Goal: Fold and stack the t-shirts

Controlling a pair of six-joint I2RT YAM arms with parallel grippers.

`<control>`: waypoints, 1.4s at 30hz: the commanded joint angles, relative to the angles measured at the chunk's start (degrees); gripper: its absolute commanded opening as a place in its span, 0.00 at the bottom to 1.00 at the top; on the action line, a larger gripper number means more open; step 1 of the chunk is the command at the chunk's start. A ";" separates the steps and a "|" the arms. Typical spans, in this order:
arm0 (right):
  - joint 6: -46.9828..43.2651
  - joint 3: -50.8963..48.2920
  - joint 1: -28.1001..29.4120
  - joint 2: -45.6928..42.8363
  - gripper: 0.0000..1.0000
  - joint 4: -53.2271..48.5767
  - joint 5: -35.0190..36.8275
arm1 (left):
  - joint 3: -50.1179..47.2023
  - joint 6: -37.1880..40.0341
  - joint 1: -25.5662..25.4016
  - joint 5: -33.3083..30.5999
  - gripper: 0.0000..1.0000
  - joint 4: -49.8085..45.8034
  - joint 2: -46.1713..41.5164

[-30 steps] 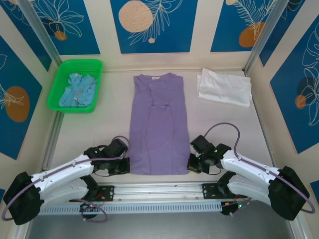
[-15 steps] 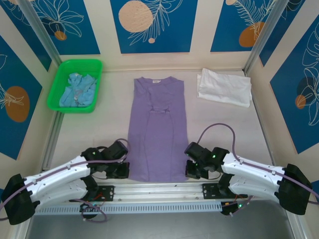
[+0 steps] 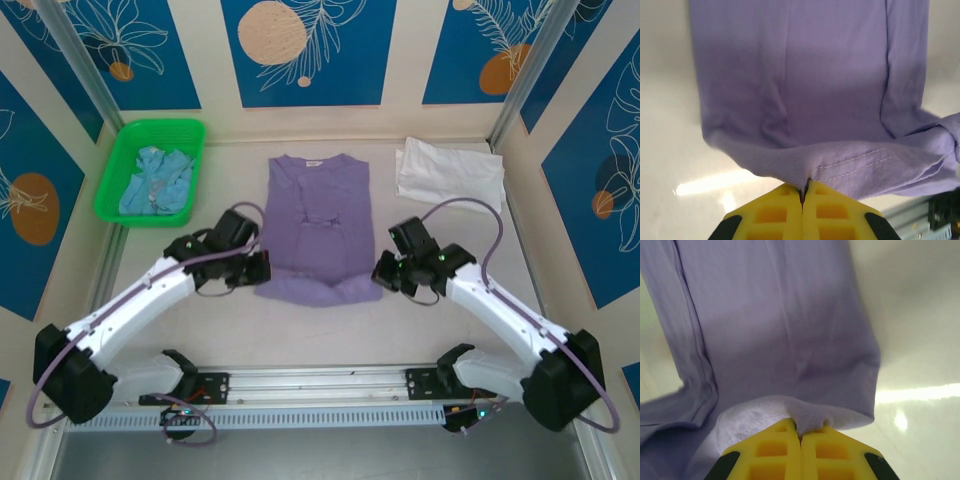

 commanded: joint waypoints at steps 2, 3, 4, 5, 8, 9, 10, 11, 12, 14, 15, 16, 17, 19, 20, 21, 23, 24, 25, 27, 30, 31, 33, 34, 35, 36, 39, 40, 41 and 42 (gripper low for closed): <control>-6.40 8.31 -4.95 8.61 0.00 2.19 -2.36 | 8.44 5.71 4.38 -4.37 0.00 1.75 9.93; -6.95 9.94 -6.20 11.04 0.00 2.68 -2.92 | 9.92 5.96 5.44 -4.41 0.00 2.35 12.39; -7.24 11.18 -7.27 13.06 0.00 3.43 -3.59 | 11.00 6.19 6.35 -4.09 0.00 3.02 14.60; -7.41 12.48 -8.34 15.32 0.00 4.17 -4.32 | 12.33 6.54 7.30 -3.65 0.00 3.56 16.88; -7.86 16.69 -10.81 21.62 0.00 5.35 -6.00 | 16.46 7.15 9.64 -2.07 0.00 4.65 23.64; -8.05 18.25 -11.62 23.95 0.00 5.67 -6.46 | 17.99 7.42 10.12 -2.18 0.00 4.65 25.52; -8.13 19.47 -12.09 25.77 0.00 6.21 -6.87 | 19.05 7.53 10.41 -2.78 0.00 4.66 27.01; -8.28 20.94 -12.83 28.02 0.00 6.57 -7.47 | 20.32 7.68 10.84 -3.28 0.00 4.68 28.48; -8.29 22.85 -13.35 30.39 0.00 6.40 -8.13 | 21.55 7.92 11.41 -3.24 0.00 4.66 29.93; -8.53 26.08 -14.26 34.70 0.00 5.79 -9.34 | 23.68 7.99 12.61 -2.52 0.00 4.48 32.67; -8.59 27.53 -14.56 36.75 0.00 5.62 -9.85 | 24.59 8.14 13.20 -2.13 0.00 4.48 33.81; -8.64 28.45 -14.83 38.11 0.00 5.79 -10.14 | 25.25 8.13 13.65 -2.17 0.00 4.48 34.77; -8.65 29.54 -15.05 39.69 0.00 5.86 -10.40 | 25.94 8.25 14.22 -2.34 0.00 4.43 35.85; -8.83 31.64 -15.39 42.42 0.00 5.29 -10.42 | 27.27 8.37 15.13 -1.99 0.00 4.27 38.03; -8.82 32.84 -15.63 43.84 0.00 4.70 -10.41 | 27.94 8.51 15.51 -1.12 0.00 4.30 39.34; -8.86 33.75 -15.93 45.12 0.00 4.18 -10.41 | 28.88 8.61 15.95 -0.16 0.00 4.22 40.64; -8.58 34.51 -16.29 46.54 0.00 4.45 -10.75 | 30.23 8.91 16.32 0.56 0.00 3.91 42.69; -8.55 34.86 -16.39 47.21 0.00 4.42 -10.87 | 30.51 8.86 16.46 0.72 0.00 4.12 43.35; -8.55 35.27 -16.47 47.61 0.00 4.13 -10.72 | 30.70 8.66 16.55 0.87 0.01 4.36 43.93; -8.17 35.76 -16.78 48.27 0.00 3.69 -10.71 | 31.50 8.62 16.84 2.79 0.01 4.76 45.42; -7.17 35.47 -17.31 48.34 0.00 4.34 -10.80 | 33.63 8.61 17.12 4.32 0.03 4.67 47.43; -7.07 35.34 -17.54 48.42 0.00 4.62 -11.24 | 34.44 8.75 17.20 4.58 0.03 4.49 47.91; -6.49 35.71 -18.14 48.87 0.00 4.51 -12.09 | 36.56 8.55 17.55 5.07 0.03 3.86 49.15; -6.11 35.57 -18.37 48.90 0.00 4.61 -12.40 | 37.49 8.54 17.77 5.43 0.03 3.55 49.67; -5.81 35.40 -18.57 48.89 0.00 5.32 -12.85 | 38.44 8.33 17.92 5.65 0.03 3.26 50.19; -5.73 35.47 -18.79 49.01 0.00 5.38 -13.06 | 39.33 8.15 18.23 5.50 0.05 2.78 50.60; -5.62 37.26 -19.71 50.27 0.13 4.47 -14.15 | 43.12 7.56 19.19 3.10 0.23 0.66 52.23; -5.67 37.75 -20.05 50.30 0.20 4.20 -14.79 | 44.72 7.52 19.59 2.10 0.29 -0.64 52.69; -5.74 38.18 -20.52 49.98 0.29 3.86 -15.20 | 45.95 7.44 19.98 1.60 0.30 -1.56 52.71; -5.89 38.25 -20.94 49.06 0.35 3.56 -15.14 | 46.43 7.32 20.34 0.93 0.33 -2.07 51.94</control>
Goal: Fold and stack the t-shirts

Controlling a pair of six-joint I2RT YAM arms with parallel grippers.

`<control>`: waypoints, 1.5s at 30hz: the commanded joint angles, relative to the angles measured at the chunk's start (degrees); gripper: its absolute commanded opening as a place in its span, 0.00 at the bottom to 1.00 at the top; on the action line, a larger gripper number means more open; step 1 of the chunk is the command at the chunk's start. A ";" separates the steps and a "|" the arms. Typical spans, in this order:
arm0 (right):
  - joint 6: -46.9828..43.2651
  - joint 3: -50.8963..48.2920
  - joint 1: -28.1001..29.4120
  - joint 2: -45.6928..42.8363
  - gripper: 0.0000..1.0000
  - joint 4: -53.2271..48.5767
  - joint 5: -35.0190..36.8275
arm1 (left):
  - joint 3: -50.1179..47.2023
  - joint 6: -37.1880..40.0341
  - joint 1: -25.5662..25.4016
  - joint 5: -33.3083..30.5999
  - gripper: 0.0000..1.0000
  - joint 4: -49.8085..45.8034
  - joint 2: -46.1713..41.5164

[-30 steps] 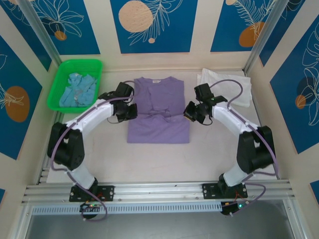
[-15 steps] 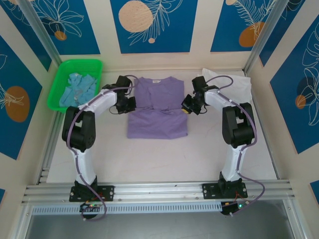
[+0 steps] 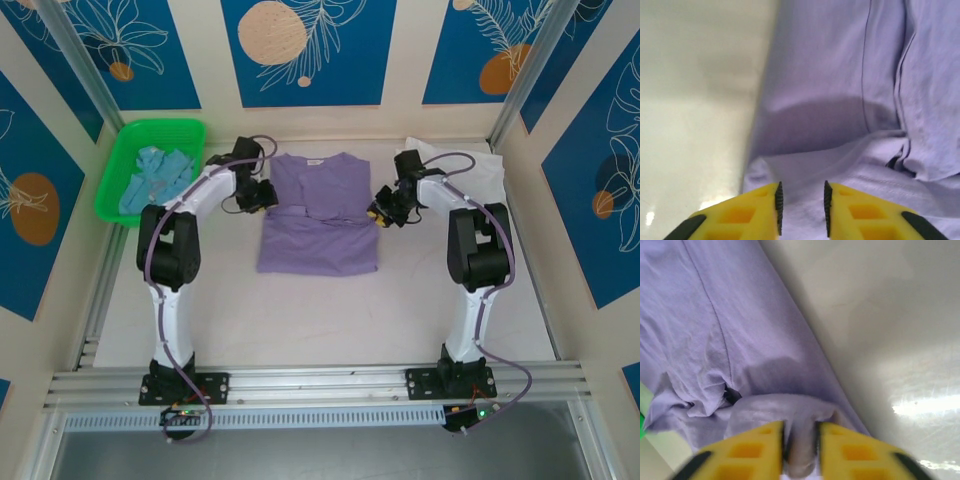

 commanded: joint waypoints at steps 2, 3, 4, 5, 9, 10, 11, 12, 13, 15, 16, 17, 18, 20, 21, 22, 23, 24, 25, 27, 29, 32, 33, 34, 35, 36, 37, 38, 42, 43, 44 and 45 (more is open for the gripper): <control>-0.42 1.10 -2.02 -3.55 0.45 -1.76 -1.30 | 2.29 -0.28 1.94 -5.20 0.48 -4.09 -3.09; -0.78 0.19 -2.23 -5.26 0.46 -1.59 -0.41 | 0.99 -0.46 1.90 -6.55 0.50 -3.62 -5.15; -0.90 -1.03 -2.05 -7.61 0.47 -1.25 0.72 | -1.60 -1.03 1.84 -7.33 0.51 -2.35 -7.96; -1.02 -3.57 -1.76 -10.19 0.49 0.15 1.33 | -4.91 -1.71 1.69 -7.53 0.52 -0.49 -11.25; -1.10 -14.02 2.33 -18.56 0.49 6.17 1.35 | -19.22 -4.68 -1.61 -7.35 0.48 7.71 -22.74; -0.96 -16.91 4.08 -20.14 0.48 8.13 0.29 | -22.66 -4.98 -3.34 -7.54 0.45 9.65 -24.77; -0.71 -19.50 5.87 -21.25 0.46 10.04 -0.58 | -25.32 -4.92 -5.26 -7.36 0.44 11.32 -26.24; -0.10 -21.18 7.59 -21.69 0.45 11.71 -1.05 | -27.05 -5.36 -6.86 -7.36 0.42 12.19 -26.91; 0.27 -22.61 9.43 -21.69 0.43 13.24 -1.69 | -28.88 -5.69 -8.66 -6.43 0.41 13.51 -27.14; 1.05 -23.68 12.58 -20.14 0.41 14.81 -1.18 | -30.68 -5.37 -11.77 -5.63 0.41 16.34 -26.06; 1.08 -23.56 13.66 -18.64 0.39 15.35 -0.86 | -30.56 -5.08 -13.14 -6.10 0.40 16.76 -24.58; 1.32 -23.22 14.41 -16.99 0.37 15.26 -0.34 | -29.83 -4.70 -14.02 -6.10 0.39 16.68 -22.67; 1.85 -23.18 14.73 -15.54 0.35 15.21 -0.24 | -29.41 -4.56 -14.54 -5.69 0.38 17.09 -20.95; 2.68 -24.06 15.00 -13.03 0.31 16.83 -1.02 | -29.48 -3.80 -14.95 -5.90 0.36 17.99 -17.29; 2.86 -24.62 15.21 -12.26 0.30 17.09 -0.97 | -29.62 -3.55 -14.92 -6.38 0.36 17.70 -15.83; 2.74 -25.32 15.45 -11.71 0.30 17.10 -0.85 | -29.94 -3.17 -14.97 -6.79 0.36 17.24 -14.50; 2.62 -26.44 15.69 -11.62 0.29 17.31 -0.82 | -30.46 -3.04 -14.91 -8.26 0.36 16.30 -13.70; 2.52 -27.64 15.90 -11.85 0.29 17.75 -0.68 | -31.17 -3.06 -14.95 -9.50 0.37 15.62 -13.31; 2.31 -28.95 16.16 -12.24 0.29 18.23 -0.63 | -32.41 -3.15 -14.84 -10.07 0.37 15.30 -13.25; 1.67 -31.78 16.69 -13.36 0.30 18.50 0.36 | -35.53 -3.49 -14.97 -10.51 0.37 15.03 -13.71; 1.59 -34.65 17.30 -14.68 0.30 18.50 1.25 | -39.64 -4.23 -14.91 -10.27 0.37 15.39 -15.01; 2.47 -40.23 18.89 -17.55 0.30 19.63 0.92 | -46.89 -5.32 -15.05 -9.88 0.37 16.79 -18.81; 2.52 -41.63 19.59 -18.73 0.30 19.66 1.27 | -49.26 -5.55 -15.07 -9.91 0.37 17.30 -20.59; 2.76 -43.37 20.72 -20.27 0.30 19.64 1.84 | -52.14 -5.85 -15.06 -9.91 0.37 17.72 -22.68; 3.24 -45.20 21.82 -22.00 0.31 19.64 2.39 | -54.80 -6.21 -15.15 -9.68 0.37 18.04 -24.70; 3.79 -46.69 22.86 -23.41 0.31 19.89 2.66 | -57.15 -6.63 -15.35 -9.29 0.38 18.40 -26.64; 4.36 -48.47 24.18 -25.05 0.32 20.00 2.93 | -59.96 -7.19 -15.62 -8.60 0.38 18.92 -28.71; 5.25 -50.05 25.69 -26.67 0.33 19.75 3.61 | -62.46 -7.78 -16.01 -8.09 0.38 19.35 -30.66; 10.33 -55.42 32.05 -31.13 0.35 20.70 5.53 | -71.51 -11.95 -18.93 -7.07 0.39 20.82 -37.02; 11.72 -56.24 33.82 -31.97 0.35 20.22 6.69 | -73.86 -13.72 -19.88 -6.69 0.39 21.88 -38.62; 13.29 -57.17 35.61 -32.99 0.36 19.56 8.09 | -76.42 -15.57 -20.80 -6.72 0.39 22.75 -40.42; 14.77 -58.08 36.99 -33.88 0.37 19.44 9.20 | -78.19 -17.18 -21.60 -7.05 0.39 23.05 -42.00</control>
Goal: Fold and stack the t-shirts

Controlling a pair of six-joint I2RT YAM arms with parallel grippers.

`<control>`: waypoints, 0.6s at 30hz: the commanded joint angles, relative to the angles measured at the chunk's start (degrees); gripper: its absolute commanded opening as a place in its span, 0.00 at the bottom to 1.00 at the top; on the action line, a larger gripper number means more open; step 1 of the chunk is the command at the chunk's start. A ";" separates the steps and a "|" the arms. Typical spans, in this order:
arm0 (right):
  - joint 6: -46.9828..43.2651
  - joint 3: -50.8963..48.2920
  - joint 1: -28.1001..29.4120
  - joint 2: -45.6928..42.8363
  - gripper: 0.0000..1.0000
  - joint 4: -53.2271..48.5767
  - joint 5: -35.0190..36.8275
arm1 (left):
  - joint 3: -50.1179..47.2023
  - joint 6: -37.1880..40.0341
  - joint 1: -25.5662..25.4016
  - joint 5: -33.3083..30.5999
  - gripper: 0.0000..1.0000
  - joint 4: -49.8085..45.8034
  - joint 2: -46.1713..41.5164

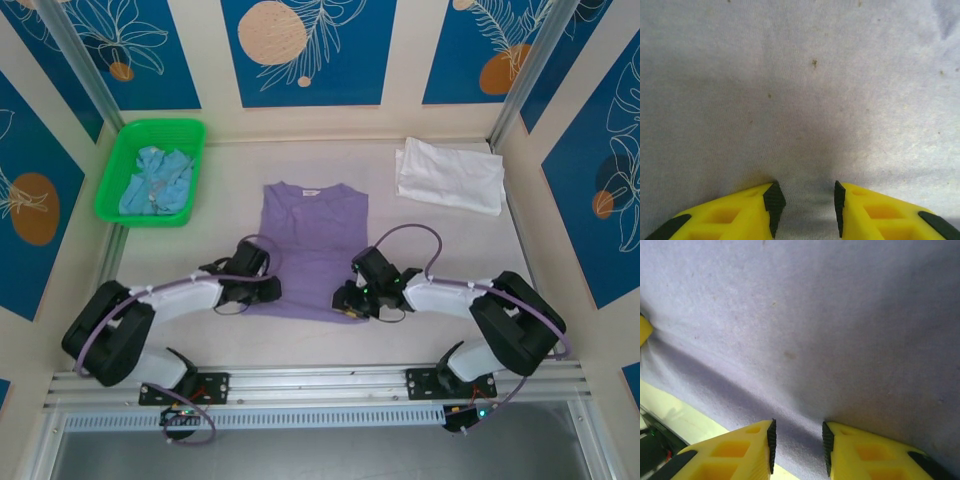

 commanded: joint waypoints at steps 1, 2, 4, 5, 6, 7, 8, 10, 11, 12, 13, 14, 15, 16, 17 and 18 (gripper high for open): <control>7.10 -6.04 4.66 -1.04 0.38 -9.01 6.80 | -9.68 -7.70 -2.58 -1.09 0.39 -9.39 -1.41; 7.98 -6.90 5.96 -2.02 0.40 -8.67 7.38 | -11.11 -9.10 -3.43 -1.66 0.39 -9.81 -3.70; 9.18 -7.05 7.90 -3.88 0.43 -11.30 9.65 | -12.14 -10.64 -4.13 -3.30 0.40 -12.79 -8.29; 9.53 -6.92 8.45 -5.05 0.44 -13.08 10.64 | -12.16 -10.84 -4.13 -4.41 0.41 -15.10 -11.18; 9.57 -6.91 8.81 -6.41 0.45 -14.17 11.35 | -11.86 -11.00 -4.12 -5.84 0.42 -17.58 -13.66; 9.69 -7.11 9.14 -8.10 0.47 -15.08 12.26 | -11.48 -11.07 -4.07 -7.46 0.43 -20.36 -16.72; 10.02 -7.29 9.20 -9.94 0.47 -16.03 12.95 | -10.97 -11.22 -4.12 -9.12 0.45 -23.06 -19.60; 10.61 -7.56 9.27 -13.43 0.48 -18.69 14.60 | -10.10 -11.57 -4.11 -11.66 0.48 -27.47 -25.09; 10.93 -7.77 9.26 -15.34 0.49 -20.02 15.47 | -9.80 -11.81 -4.04 -12.56 0.49 -29.20 -27.70; 11.27 -7.98 9.24 -16.85 0.50 -21.05 16.14 | -9.50 -11.87 -4.04 -12.99 0.50 -30.30 -29.64; 11.33 -8.38 9.03 -18.65 0.52 -21.99 16.67 | -8.98 -11.73 -3.95 -13.11 0.50 -31.06 -31.48; 11.24 -8.36 8.59 -19.86 0.52 -23.42 17.04 | -8.30 -11.24 -3.94 -12.94 0.51 -31.47 -32.64; 11.12 -8.06 7.93 -21.09 0.52 -25.12 17.48 | -7.41 -10.63 -3.92 -12.79 0.51 -31.78 -33.09; 10.82 -7.67 7.36 -22.49 0.52 -27.02 18.09 | -6.00 -9.56 -3.92 -12.74 0.51 -32.21 -32.97; 10.55 -7.14 6.70 -23.98 0.52 -28.60 18.49 | -4.45 -8.41 -3.94 -12.76 0.50 -32.69 -32.36; 10.36 -6.69 6.26 -25.26 0.52 -29.98 18.70 | -2.76 -7.50 -3.93 -12.76 0.50 -33.20 -31.65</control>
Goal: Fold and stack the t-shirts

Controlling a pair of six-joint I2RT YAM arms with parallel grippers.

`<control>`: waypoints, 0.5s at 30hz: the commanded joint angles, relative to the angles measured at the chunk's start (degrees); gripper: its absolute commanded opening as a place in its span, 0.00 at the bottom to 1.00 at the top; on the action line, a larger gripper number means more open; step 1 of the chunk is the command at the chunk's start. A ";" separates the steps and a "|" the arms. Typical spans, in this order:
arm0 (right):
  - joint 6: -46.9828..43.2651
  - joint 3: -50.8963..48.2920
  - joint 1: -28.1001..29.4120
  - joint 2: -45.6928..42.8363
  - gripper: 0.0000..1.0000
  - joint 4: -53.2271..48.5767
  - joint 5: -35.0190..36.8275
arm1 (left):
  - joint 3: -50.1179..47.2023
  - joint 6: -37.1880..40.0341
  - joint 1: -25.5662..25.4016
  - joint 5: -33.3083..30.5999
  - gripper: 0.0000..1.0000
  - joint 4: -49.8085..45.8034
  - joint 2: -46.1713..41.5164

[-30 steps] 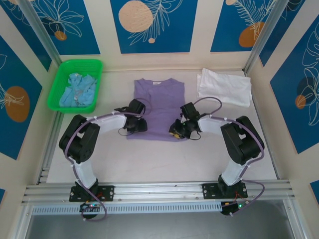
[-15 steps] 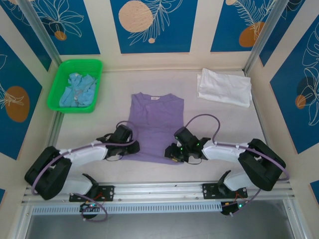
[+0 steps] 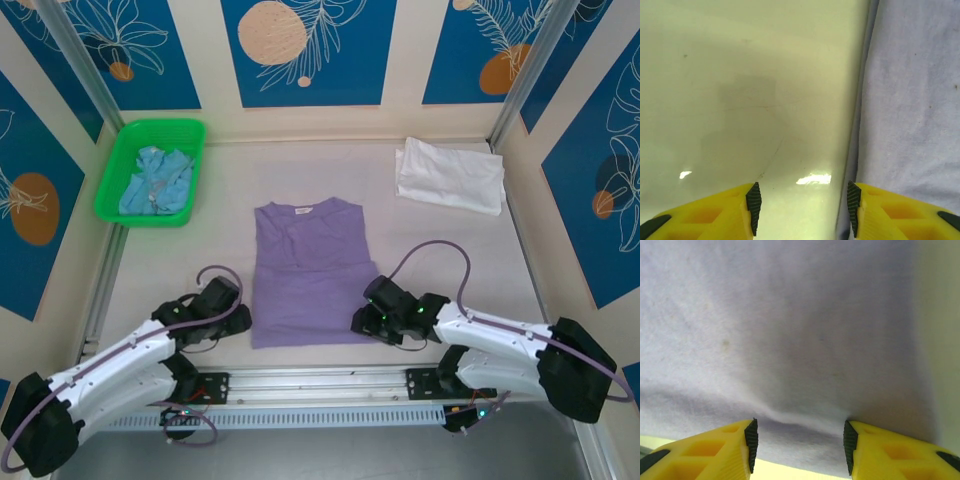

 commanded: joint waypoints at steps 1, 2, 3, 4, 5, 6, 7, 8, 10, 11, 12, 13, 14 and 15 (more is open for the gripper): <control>0.26 0.79 -1.66 -4.17 0.52 -10.95 3.94 | 6.41 3.35 0.21 -1.83 0.49 -5.04 1.70; -0.42 1.11 -2.17 -5.50 0.52 -11.11 3.42 | 8.10 4.82 0.25 -1.03 0.48 -4.54 2.66; -0.97 1.69 -2.55 -6.51 0.52 -11.03 3.07 | 9.50 6.06 0.15 0.40 0.47 -3.47 3.60; -1.50 2.32 -2.94 -7.29 0.53 -10.87 2.92 | 10.78 7.51 0.17 2.77 0.46 -1.38 4.79; -2.23 3.03 -3.26 -7.64 0.53 -10.20 2.80 | 12.20 8.60 -0.03 5.80 0.44 1.25 6.27; -3.30 3.76 -3.62 -7.47 0.52 -9.10 2.45 | 13.24 9.30 -0.14 8.24 0.40 3.59 7.89; -4.49 4.84 -4.16 -6.81 0.51 -8.01 2.06 | 14.49 9.71 -0.49 10.78 0.36 6.31 10.04; -5.64 6.26 -4.95 -5.57 0.48 -7.34 1.83 | 15.85 10.15 -1.10 12.83 0.30 8.82 12.48; -8.48 9.17 -6.92 -2.56 0.40 -5.68 0.95 | 18.85 10.78 -2.46 15.90 0.24 12.76 17.85; -9.71 10.75 -8.37 -0.56 0.34 -5.01 0.42 | 20.77 11.19 -3.32 17.14 0.23 14.50 20.87; -10.40 12.08 -9.68 1.12 0.29 -4.81 -0.24 | 22.65 11.48 -4.09 17.81 0.23 15.72 23.80; -11.47 13.54 -11.05 3.45 0.24 -4.12 -1.37 | 24.62 11.84 -4.75 18.33 0.23 16.91 27.12; -12.60 14.71 -12.10 5.53 0.21 -3.14 -2.19 | 26.48 12.32 -5.28 18.87 0.22 18.36 30.42; -13.07 15.57 -12.93 7.34 0.20 -2.56 -2.64 | 28.08 12.43 -5.47 19.11 0.21 19.42 33.58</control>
